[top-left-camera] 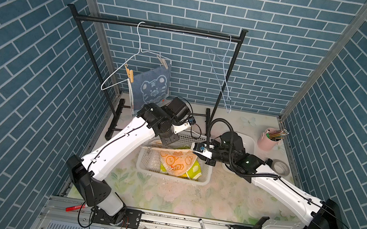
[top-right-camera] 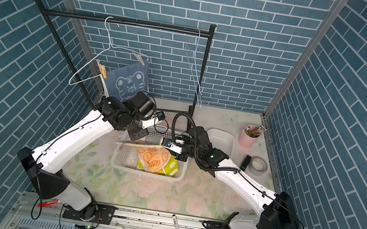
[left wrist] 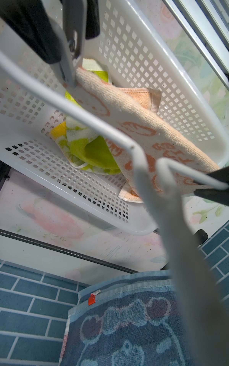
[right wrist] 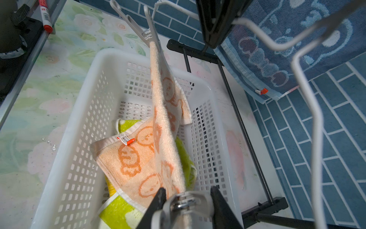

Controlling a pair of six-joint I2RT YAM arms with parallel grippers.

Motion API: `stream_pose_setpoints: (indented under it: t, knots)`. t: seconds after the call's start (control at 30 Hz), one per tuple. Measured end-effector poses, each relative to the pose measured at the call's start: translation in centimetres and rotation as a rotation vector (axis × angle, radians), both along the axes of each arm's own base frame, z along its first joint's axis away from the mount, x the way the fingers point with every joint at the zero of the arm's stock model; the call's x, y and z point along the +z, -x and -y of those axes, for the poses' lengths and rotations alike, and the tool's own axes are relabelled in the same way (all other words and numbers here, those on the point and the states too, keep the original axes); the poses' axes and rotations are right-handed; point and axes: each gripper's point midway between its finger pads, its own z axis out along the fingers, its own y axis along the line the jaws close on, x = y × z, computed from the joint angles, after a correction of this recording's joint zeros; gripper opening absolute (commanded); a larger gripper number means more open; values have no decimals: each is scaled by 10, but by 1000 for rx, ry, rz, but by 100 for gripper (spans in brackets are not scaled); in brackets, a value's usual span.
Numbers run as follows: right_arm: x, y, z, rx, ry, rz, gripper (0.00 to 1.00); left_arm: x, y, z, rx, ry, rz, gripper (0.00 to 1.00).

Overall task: Remove the clothespins securing towels to the hanger
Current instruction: Remove the clothespin from the hanger.

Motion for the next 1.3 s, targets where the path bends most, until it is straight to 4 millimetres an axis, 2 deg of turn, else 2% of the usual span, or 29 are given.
stream_pose_setpoints:
  t: [0.3,0.63,0.9,1.03,1.13,1.2,1.3]
  knots:
    - [0,3,-1,15,-5,-8,30,0,0,0,-1,-4,2,0]
    - [0,5,-2,19,-13,-32,5,-1,0,0,-2,-8,5,0]
    - [3,7,-2,17,-20,-35,3,-1,-1,-1,0,-19,14,0]
    - [16,9,2,5,-52,-33,3,-4,-3,-1,2,-30,19,0]
    - [37,14,8,-7,-96,-10,3,-8,-3,-2,4,-39,16,0]
    - [55,19,17,-21,-127,18,2,-9,-4,-2,6,-41,18,0]
    - [70,25,35,-62,-135,53,3,-10,-6,-1,7,-38,24,0]
